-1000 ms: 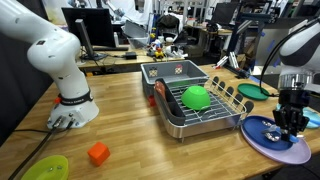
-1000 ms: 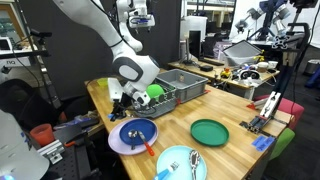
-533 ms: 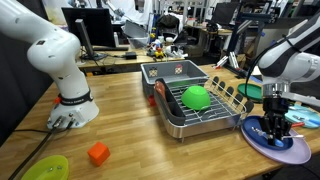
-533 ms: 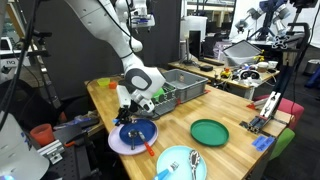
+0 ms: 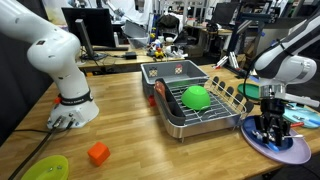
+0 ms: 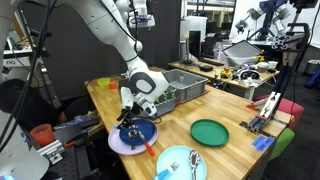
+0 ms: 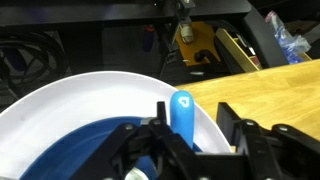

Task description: Put the small blue spoon on the dark blue plate

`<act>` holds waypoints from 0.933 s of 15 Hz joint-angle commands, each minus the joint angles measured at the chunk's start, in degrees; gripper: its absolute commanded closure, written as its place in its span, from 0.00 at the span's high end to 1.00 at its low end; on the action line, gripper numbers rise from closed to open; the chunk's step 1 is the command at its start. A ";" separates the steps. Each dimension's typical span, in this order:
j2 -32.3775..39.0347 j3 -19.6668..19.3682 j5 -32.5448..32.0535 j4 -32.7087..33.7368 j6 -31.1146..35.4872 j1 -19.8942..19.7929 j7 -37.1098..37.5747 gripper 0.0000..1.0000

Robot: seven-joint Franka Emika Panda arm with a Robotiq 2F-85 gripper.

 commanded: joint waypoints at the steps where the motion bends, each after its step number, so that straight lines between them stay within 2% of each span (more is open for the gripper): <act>1: -1.50 -0.03 1.55 -0.78 -0.79 -1.96 0.14 0.87; 2: -2.34 -0.16 1.95 -1.52 -0.34 -2.52 -0.30 0.95; 4: -4.43 -0.47 2.74 -3.16 0.58 -3.48 -1.17 1.00; 9: -13.38 -1.23 5.98 -8.88 0.56 -5.71 -4.58 1.00; 10: -9.32 -1.63 4.10 -5.13 -0.20 -4.57 -2.35 1.00; 14: -13.08 -1.90 5.04 -8.09 -0.13 -4.75 -3.30 1.00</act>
